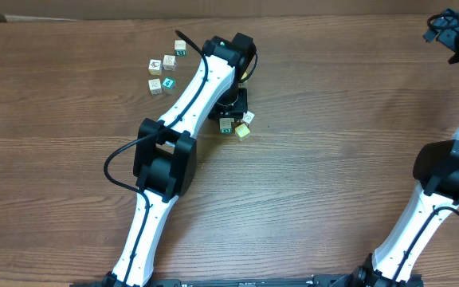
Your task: Form a circle
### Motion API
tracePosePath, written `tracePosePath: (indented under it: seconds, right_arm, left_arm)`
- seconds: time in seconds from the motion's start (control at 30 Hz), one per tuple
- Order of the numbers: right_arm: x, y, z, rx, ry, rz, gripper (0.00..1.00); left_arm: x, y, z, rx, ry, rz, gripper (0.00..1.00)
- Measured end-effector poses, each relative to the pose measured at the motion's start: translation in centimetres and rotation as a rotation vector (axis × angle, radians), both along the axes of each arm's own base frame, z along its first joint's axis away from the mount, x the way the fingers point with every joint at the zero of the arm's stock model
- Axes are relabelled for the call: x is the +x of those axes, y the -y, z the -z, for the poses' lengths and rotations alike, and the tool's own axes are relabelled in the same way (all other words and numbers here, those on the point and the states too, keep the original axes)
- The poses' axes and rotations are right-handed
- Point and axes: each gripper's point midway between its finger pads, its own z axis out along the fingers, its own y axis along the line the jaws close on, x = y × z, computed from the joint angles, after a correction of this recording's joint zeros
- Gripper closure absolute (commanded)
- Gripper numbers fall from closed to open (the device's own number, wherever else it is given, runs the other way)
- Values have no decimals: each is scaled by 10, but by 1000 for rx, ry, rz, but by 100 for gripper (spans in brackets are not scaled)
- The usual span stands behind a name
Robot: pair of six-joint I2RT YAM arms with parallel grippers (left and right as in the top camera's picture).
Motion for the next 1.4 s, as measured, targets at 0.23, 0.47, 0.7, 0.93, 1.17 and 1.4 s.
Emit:
tracePosePath:
  seconds: [0.23,0.47,0.7,0.93,1.17,1.4]
  right_arm:
    - [0,0,0,0,0,1,0]
    - [0,0,0,0,0,0,0]
    - [0,0,0,0,0,0,0]
    - [0,0,0,0,1,0,0]
    - [25,-3,-12,21,117,-31,0]
    - [15,-72,-9,324,108,-250,7]
  left_arm:
    - [7,3,-26,-19,38,16,61]
    - [18,-19,-74,-18,113,-23,54]
    - [29,-102,-105,13,121,-192,54]
    - [37,-159,-104,27,112,-322,41]
    - [39,-182,-105,44,114,-376,0]
    - [40,-198,-105,87,126,-395,0]
